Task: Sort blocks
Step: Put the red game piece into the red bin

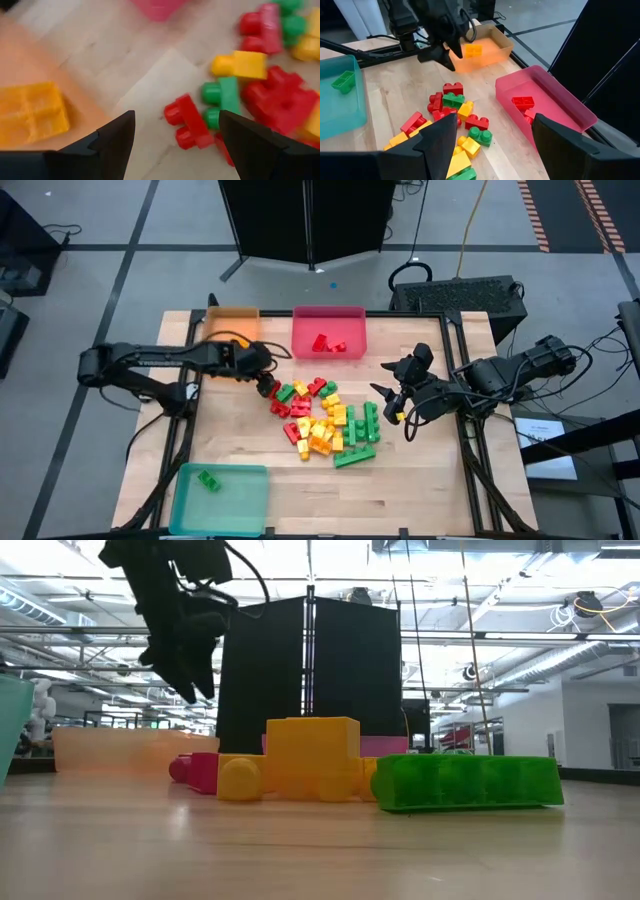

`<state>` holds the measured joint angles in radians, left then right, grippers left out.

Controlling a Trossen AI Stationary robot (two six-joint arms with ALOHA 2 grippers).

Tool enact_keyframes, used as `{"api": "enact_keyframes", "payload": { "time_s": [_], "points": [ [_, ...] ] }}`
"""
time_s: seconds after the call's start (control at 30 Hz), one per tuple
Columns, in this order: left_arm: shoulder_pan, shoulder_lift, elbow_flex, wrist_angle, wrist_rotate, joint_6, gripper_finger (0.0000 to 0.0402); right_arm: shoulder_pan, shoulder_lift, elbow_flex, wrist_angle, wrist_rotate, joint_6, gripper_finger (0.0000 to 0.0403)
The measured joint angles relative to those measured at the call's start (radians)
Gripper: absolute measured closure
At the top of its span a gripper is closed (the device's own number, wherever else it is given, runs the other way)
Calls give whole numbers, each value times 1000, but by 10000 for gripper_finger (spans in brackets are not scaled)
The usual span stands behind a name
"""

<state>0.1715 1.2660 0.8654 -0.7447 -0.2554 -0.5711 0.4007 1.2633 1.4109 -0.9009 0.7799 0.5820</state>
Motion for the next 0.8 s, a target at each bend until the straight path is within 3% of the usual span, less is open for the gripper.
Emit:
{"api": "enact_keyframes", "payload": {
  "time_s": [0.1, 0.33, 0.67, 0.8],
  "points": [
    [-46, 44, 0, 2, -73, -125, 114, 0, 0, 0, 0, 0, 1, 154],
    [-105, 173, 0, 14, -99, -285, 114, 0, 0, 0, 0, 0, 1, 154],
    [-133, 340, 0, 51, -122, -313, 114, 0, 0, 0, 1, 0, 1, 154],
    [-133, 400, -1, 140, -37, -309, 114, 0, 0, 0, 1, -12, 1, 154]
  ]
}}
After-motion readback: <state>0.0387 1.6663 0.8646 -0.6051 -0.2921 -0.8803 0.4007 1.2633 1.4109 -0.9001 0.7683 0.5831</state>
